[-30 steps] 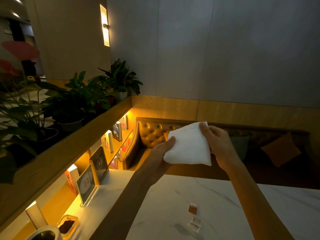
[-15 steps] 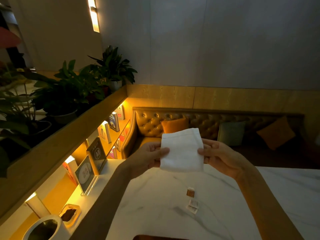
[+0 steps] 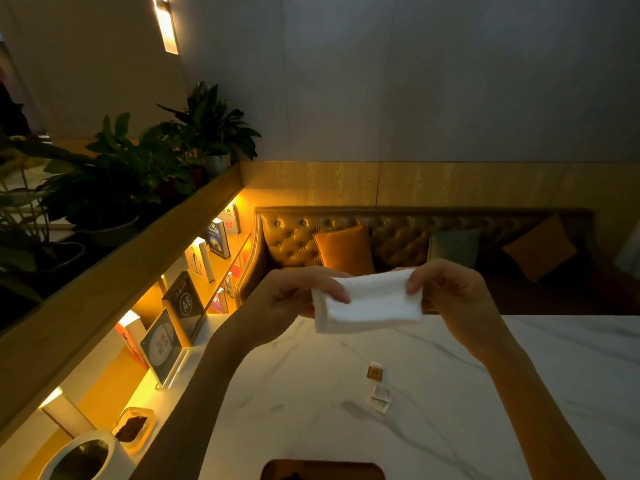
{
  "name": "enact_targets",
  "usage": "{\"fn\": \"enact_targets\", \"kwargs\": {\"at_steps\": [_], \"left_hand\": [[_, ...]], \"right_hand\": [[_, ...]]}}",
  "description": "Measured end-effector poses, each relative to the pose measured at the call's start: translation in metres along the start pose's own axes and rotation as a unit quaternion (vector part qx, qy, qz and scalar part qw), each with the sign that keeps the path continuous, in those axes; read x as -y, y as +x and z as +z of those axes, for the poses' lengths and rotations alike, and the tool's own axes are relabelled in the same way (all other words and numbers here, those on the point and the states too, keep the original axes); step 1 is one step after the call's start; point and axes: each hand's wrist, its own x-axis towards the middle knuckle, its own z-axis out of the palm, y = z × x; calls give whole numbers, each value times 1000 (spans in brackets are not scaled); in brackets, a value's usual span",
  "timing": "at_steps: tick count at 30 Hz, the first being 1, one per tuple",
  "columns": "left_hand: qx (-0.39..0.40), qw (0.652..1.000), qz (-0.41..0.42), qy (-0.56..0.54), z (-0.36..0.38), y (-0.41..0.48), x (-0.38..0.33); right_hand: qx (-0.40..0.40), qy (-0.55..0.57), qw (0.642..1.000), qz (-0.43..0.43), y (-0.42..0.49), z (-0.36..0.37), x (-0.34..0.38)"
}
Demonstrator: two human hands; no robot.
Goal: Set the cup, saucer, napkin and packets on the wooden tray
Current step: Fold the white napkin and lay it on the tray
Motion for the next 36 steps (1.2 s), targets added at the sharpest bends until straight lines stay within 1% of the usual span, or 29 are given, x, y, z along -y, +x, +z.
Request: {"fn": "enact_targets", "kwargs": {"at_steps": [4, 6, 8, 9, 11, 12, 14, 16, 17, 18, 19, 20, 21, 22, 23, 24, 25, 26, 27, 28, 31, 36], "left_hand": [[8, 993, 84, 85, 3, 0, -10], [-1, 988, 115, 105, 5, -2, -10], [-16, 986, 130, 104, 7, -3, -9], [-24, 986, 133, 99, 8, -4, -8], [-39, 984, 136, 110, 10, -6, -5], [-46, 983, 132, 120, 11, -7, -3], [-66, 982, 114, 133, 14, -13, 2], [-81, 987, 80, 114, 14, -21, 8], [-84, 991, 46, 90, 14, -26, 11], [-87, 995, -4, 39, 16, -29, 13], [-101, 992, -70, -39, 20, -30, 13], [-127, 969, -155, -143, 25, -27, 12], [-159, 930, -236, -232, 29, -24, 11], [-189, 896, -296, -272, 32, -23, 13], [-198, 883, -332, -267, 36, -24, 17], [-177, 893, -340, -236, 40, -27, 23], [-134, 918, -333, -169, 45, -33, 28], [-94, 935, -330, -88, 50, -40, 33], [-71, 940, -332, -22, 54, -46, 41], [-60, 939, -338, 10, 57, -51, 50], [-32, 927, -373, -11, 74, -69, 74], [21, 894, -447, -28, 120, -122, 128]], "right_hand": [[23, 23, 999, -5, -1, 0, 0], [34, 38, 999, 4, -2, 2, 1], [34, 73, 996, 24, -3, 3, -3], [35, 111, 992, 46, -3, 3, -5], [42, 199, 972, 115, -3, 5, -10], [42, 215, 964, 148, -4, 8, -10], [34, 171, 967, 188, -6, 11, -16], [48, 95, 976, 191, -10, 11, -19], [50, 81, 977, 190, -13, 10, -20], [38, 83, 977, 194, -16, 8, -20], [25, 86, 976, 196, -19, 6, -21], [11, 86, 975, 203, -20, 6, -22], [-3, 80, 974, 213, -23, 6, -25], [-16, 73, 971, 225, -25, 7, -28], [-30, 71, 967, 243, -28, 8, -33], [-42, 73, 962, 260, -31, 10, -40], [-50, 73, 958, 271, -36, 13, -46], [-56, 70, 957, 277, -42, 16, -53], [-60, 70, 955, 281, -49, 18, -59], [-62, 75, 953, 288, -57, 20, -67], [-76, 114, 931, 338, -90, 26, -95], [-121, 205, 854, 463, -163, 50, -152]]}}
